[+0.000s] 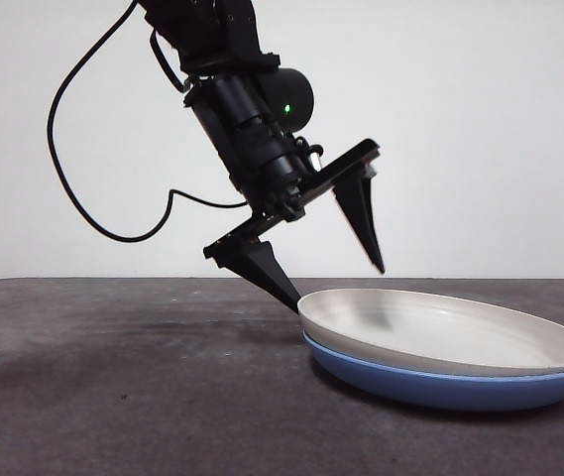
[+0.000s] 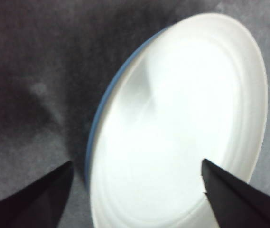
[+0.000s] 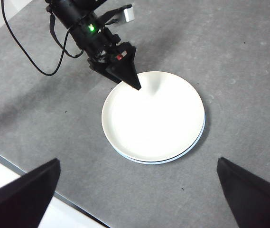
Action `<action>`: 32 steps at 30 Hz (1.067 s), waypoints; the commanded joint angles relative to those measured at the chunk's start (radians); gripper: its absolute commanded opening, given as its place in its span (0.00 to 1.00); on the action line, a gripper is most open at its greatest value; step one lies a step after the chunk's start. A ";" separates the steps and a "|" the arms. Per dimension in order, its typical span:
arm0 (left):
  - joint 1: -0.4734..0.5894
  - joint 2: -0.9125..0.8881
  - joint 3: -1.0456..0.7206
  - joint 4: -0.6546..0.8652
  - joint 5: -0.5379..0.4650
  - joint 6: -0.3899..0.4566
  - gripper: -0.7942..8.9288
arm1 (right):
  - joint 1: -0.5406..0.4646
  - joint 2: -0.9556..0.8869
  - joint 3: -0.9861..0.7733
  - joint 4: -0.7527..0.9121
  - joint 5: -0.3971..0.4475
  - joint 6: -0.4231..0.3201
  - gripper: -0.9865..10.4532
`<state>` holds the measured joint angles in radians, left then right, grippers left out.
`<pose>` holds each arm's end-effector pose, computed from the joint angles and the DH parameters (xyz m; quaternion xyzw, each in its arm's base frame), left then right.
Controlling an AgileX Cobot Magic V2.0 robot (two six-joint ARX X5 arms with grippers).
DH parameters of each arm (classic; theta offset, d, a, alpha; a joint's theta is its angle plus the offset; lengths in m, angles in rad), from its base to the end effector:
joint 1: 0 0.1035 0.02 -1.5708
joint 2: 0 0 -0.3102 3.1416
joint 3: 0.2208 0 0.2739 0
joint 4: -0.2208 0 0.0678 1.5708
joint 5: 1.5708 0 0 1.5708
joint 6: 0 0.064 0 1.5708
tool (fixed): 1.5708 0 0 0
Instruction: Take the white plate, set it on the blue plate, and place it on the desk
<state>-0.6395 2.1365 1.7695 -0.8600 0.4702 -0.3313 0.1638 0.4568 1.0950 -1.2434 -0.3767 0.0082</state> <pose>0.3834 -0.3213 0.2079 -0.0666 0.6368 -0.3303 0.6935 0.0210 0.0273 0.3753 0.0354 0.2974 0.2536 0.9198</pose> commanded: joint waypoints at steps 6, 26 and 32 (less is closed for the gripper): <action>0.009 0.029 0.152 -0.152 0.003 0.089 0.58 | 0.004 0.003 0.020 0.012 0.010 0.015 0.63; 0.013 -0.320 0.315 -0.574 -0.171 0.272 0.66 | 0.006 0.004 0.019 0.041 0.044 0.061 0.63; 0.008 -0.513 0.311 -0.586 -0.209 0.251 0.66 | 0.018 0.004 0.019 0.042 0.044 0.079 0.63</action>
<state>-0.6209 1.6394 2.0590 -1.4128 0.2642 -0.0769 0.1768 0.4568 1.0950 -1.2144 -0.3359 0.0666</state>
